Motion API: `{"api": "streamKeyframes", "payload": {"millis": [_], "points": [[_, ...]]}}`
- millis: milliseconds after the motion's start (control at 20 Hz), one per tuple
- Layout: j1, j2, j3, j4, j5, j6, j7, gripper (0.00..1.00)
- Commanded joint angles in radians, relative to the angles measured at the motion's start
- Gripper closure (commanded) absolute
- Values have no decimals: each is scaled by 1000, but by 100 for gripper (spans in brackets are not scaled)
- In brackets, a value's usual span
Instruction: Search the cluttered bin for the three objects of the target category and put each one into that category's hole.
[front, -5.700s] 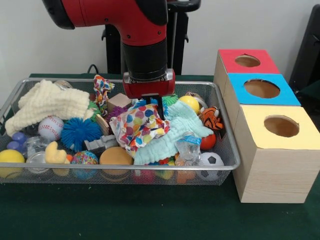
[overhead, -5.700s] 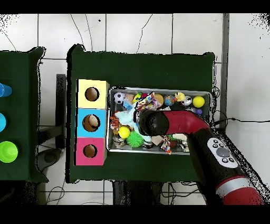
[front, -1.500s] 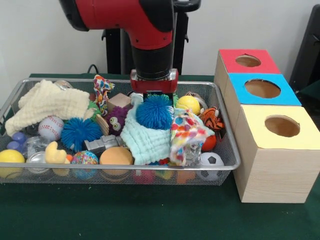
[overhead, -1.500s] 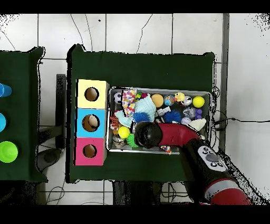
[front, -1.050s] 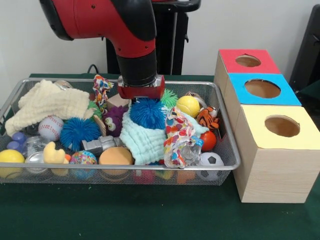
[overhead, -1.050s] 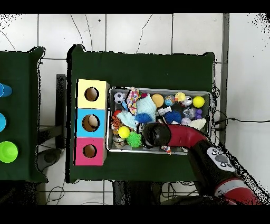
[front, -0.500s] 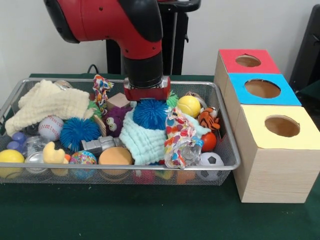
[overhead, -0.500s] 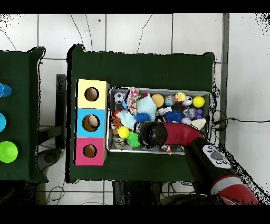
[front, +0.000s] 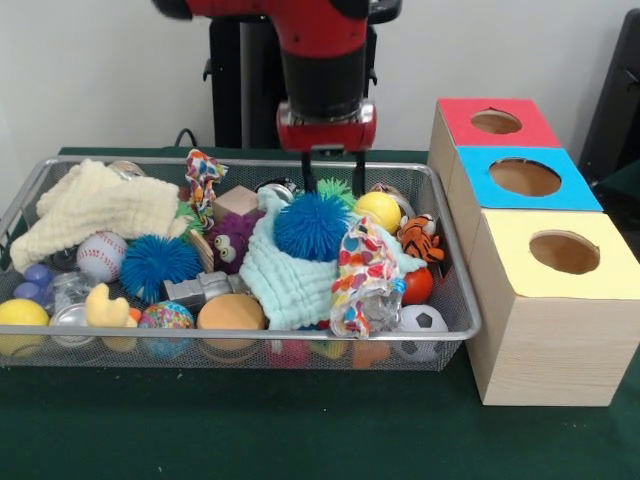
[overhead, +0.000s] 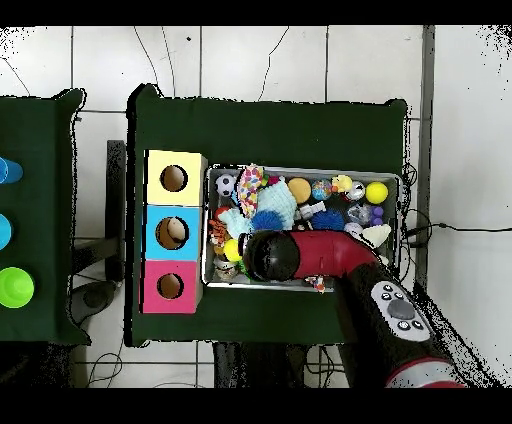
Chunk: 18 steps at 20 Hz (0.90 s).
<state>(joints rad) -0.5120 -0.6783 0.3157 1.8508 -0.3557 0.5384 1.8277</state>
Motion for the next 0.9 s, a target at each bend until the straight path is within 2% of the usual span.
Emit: {"api": "streamKeyframes", "payload": {"millis": [50,300,500,650,900], "points": [[45,-268,49,50,125,292,20,0],[43,-368,76,37,228,442,-9,0],[91,-417,64,-7,281,541,40,0],[132,-395,47,6,297,491,97,0],[201,-339,5,65,290,329,171,0]]}}
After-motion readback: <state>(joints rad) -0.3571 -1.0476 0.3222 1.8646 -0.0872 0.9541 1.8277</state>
